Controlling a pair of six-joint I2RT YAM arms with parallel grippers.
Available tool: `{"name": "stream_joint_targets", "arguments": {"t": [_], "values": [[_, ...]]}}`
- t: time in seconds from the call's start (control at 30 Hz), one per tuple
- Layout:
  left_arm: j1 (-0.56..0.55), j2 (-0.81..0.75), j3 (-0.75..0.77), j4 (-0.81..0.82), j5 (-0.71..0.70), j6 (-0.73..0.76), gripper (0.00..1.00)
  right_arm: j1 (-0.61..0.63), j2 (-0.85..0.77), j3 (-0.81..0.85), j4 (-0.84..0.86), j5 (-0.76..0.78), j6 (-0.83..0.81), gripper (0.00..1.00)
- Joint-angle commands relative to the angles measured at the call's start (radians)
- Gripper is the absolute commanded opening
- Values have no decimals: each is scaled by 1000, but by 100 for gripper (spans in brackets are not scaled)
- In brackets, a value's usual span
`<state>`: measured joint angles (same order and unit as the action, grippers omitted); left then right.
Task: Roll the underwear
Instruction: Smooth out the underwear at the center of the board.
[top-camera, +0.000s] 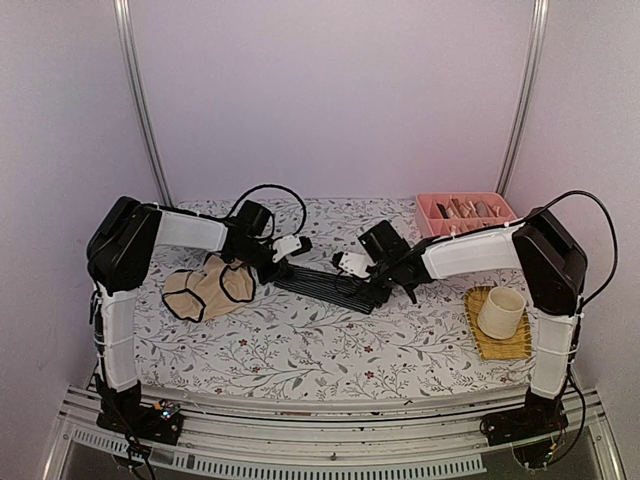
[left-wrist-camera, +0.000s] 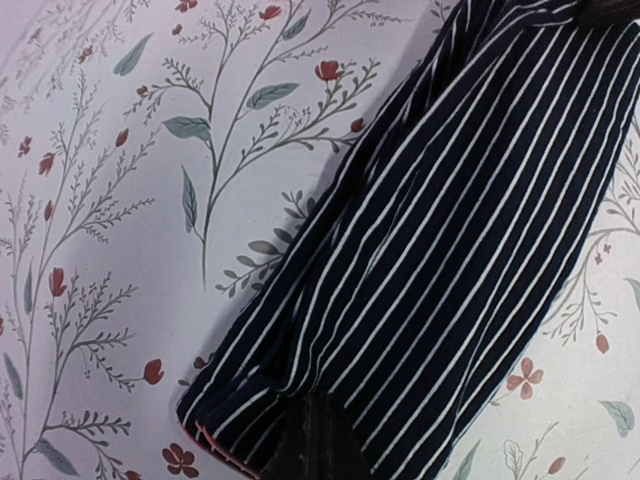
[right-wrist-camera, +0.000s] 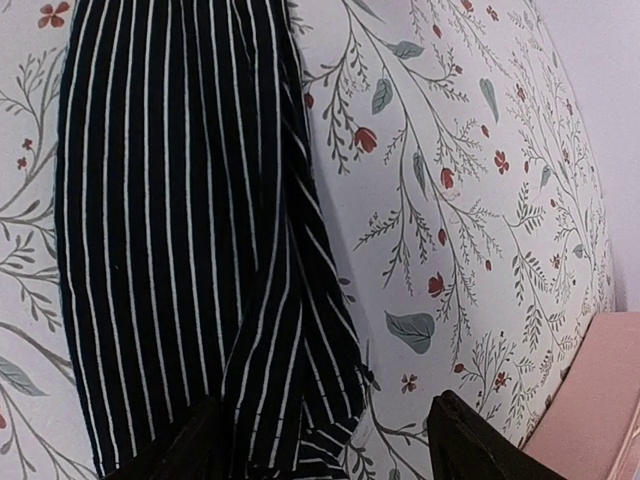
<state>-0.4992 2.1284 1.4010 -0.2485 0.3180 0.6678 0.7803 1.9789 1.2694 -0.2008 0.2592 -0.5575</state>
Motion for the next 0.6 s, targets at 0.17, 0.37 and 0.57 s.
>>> {"name": "stream_joint_targets", "arguments": {"t": [0.17,0.37,0.57], "values": [[7,-21,-22,-12,0,-3,0,5,16,22,59,128,16,72],[7,-24,-27,-13,-1,0,0,-4,4,46,95,223,20,72],[7,-22,-29,-13,6,-2,0,-14,17,65,135,290,21,72]]}}
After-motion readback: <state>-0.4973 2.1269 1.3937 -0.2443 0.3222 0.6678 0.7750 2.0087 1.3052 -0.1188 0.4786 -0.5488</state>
